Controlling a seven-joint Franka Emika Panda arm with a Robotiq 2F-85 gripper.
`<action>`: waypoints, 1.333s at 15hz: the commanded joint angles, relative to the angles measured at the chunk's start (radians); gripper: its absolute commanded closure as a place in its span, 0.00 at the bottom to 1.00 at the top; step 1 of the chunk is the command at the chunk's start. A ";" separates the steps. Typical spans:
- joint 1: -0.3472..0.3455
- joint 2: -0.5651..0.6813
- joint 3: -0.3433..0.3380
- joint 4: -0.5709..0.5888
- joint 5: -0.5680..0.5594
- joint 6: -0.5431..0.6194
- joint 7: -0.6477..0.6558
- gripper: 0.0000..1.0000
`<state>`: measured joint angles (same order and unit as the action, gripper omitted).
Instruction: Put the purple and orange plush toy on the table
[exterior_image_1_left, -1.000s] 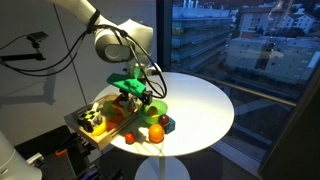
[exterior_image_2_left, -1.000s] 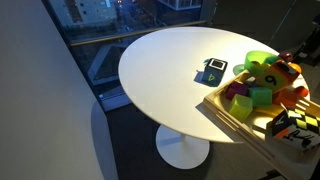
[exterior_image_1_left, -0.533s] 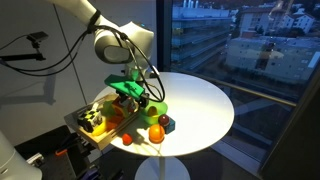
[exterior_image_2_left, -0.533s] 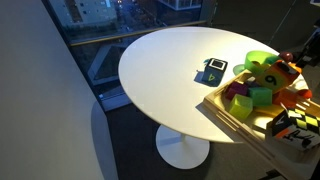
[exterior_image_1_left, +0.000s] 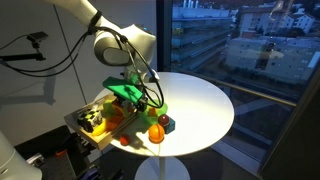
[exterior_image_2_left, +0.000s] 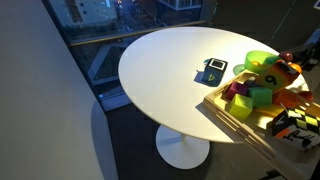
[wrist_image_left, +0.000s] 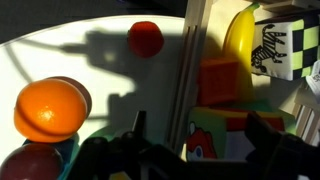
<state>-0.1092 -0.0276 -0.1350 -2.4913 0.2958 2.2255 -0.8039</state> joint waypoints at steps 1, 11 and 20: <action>-0.012 -0.046 -0.011 -0.028 -0.030 -0.030 -0.037 0.00; 0.014 -0.031 0.013 -0.073 -0.082 0.032 -0.028 0.00; 0.052 0.015 0.060 -0.068 -0.080 0.153 0.035 0.00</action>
<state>-0.0683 -0.0283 -0.0890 -2.5653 0.2390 2.3405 -0.8191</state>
